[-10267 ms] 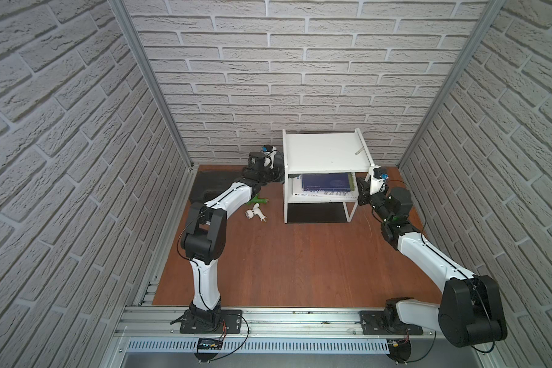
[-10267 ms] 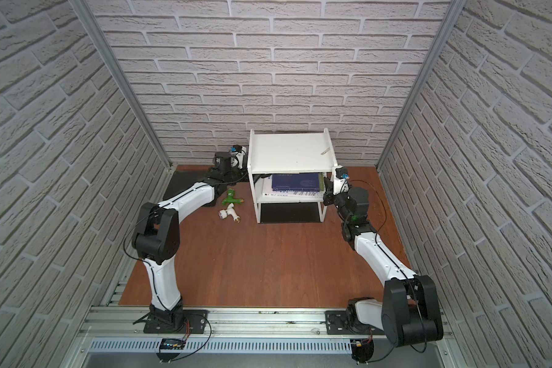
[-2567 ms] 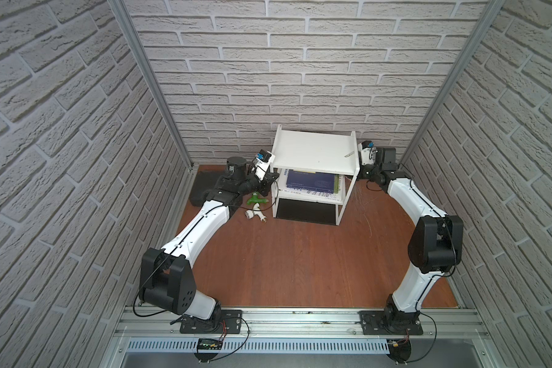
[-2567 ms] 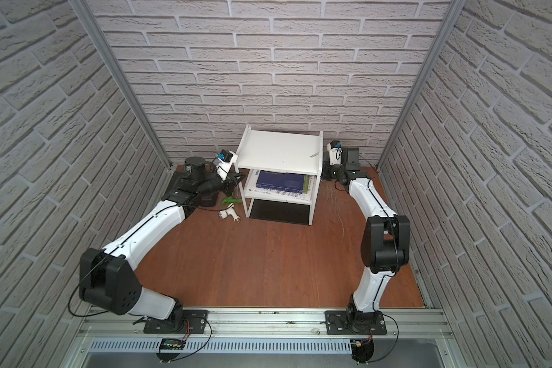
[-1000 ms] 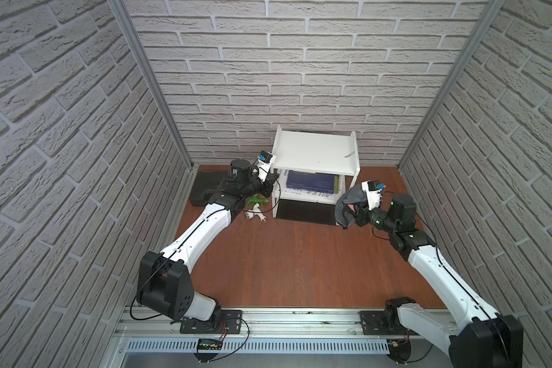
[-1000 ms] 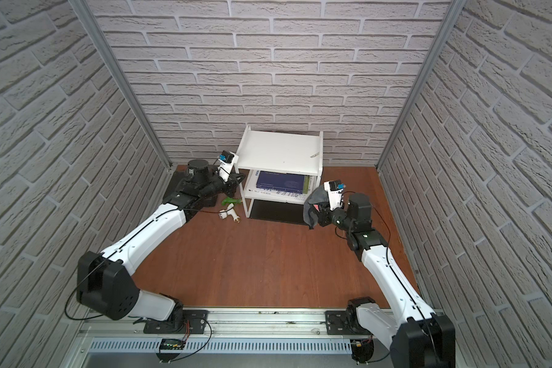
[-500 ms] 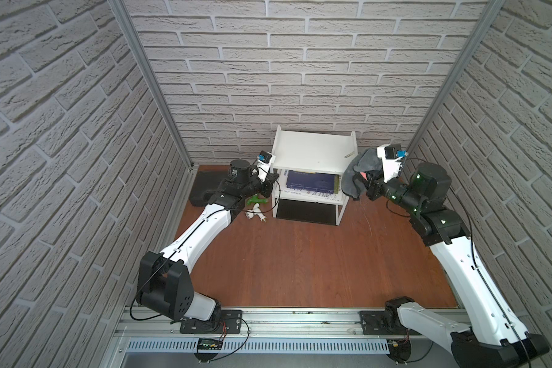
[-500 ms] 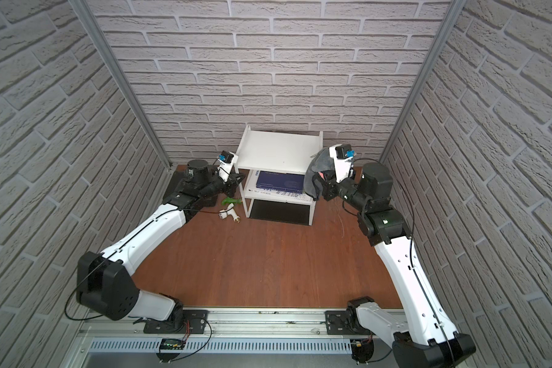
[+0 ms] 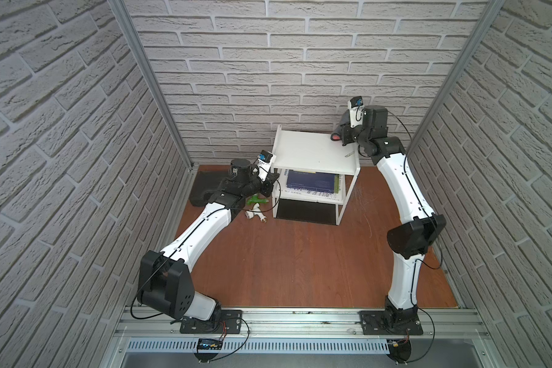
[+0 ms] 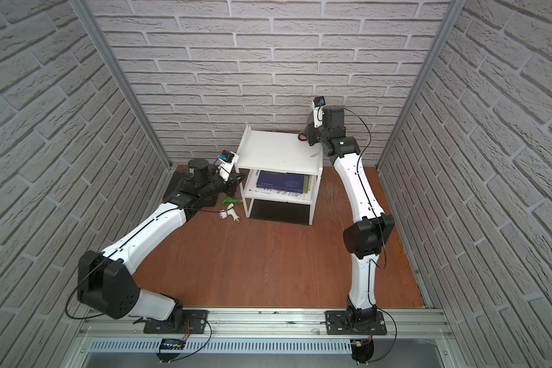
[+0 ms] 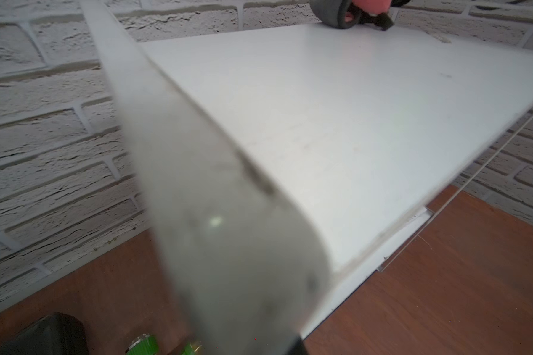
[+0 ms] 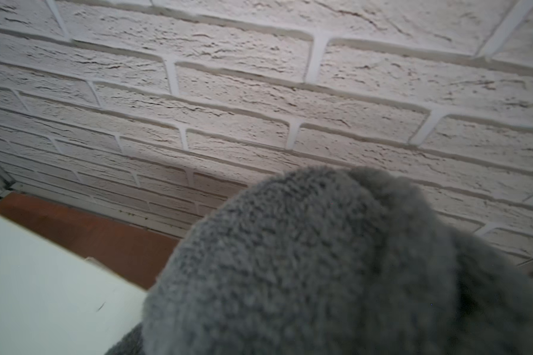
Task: Wipe the bookshelf clean with a cloth
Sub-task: Wipe the dust from the shelf.
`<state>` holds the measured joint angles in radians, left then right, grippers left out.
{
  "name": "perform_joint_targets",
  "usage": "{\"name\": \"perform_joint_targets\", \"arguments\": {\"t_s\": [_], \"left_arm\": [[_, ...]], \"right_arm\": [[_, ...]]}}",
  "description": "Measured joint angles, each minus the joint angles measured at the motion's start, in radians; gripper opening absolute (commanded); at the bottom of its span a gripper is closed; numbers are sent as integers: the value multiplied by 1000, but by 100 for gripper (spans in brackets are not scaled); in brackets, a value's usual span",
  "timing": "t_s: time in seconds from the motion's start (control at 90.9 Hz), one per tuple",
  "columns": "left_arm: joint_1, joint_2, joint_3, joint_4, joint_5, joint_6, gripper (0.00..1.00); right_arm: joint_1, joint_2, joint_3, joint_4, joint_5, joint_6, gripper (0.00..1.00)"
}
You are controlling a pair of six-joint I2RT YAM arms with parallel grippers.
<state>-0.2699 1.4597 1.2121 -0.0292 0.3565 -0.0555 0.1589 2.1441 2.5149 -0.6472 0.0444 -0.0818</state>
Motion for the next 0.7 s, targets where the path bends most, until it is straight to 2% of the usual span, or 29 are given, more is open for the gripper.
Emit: {"name": "perform_joint_targets", "arguments": {"t_s": [0.044,0.11,0.209,0.33,0.429,0.506,0.605,0.704], "left_arm": [[-3,0,4,-7,-3,0,0],[-14,0,7,-15,-9,2,0],[-30,0,9,-17,-35,-5,0],[-43,-1,9,-14,-66,-28,0],[-54,-8,-5,3,-92,-43,0],[-56,-13,-15,16,-108,-53,0],[-62,-15,-20,22,-129,-55,0],[-63,-17,-21,22,-138,-60,0]], "right_arm": [[0,35,67,-47,-19,-38,3],[15,31,78,-100,-54,-97,2],[84,-38,-26,-126,-101,-185,3],[243,-111,-129,-120,-123,-245,3],[351,-100,-126,-105,5,-273,3],[369,-84,-125,-80,143,-298,3],[305,-85,-161,-34,301,-320,3],[202,-130,-243,16,403,-341,2]]}}
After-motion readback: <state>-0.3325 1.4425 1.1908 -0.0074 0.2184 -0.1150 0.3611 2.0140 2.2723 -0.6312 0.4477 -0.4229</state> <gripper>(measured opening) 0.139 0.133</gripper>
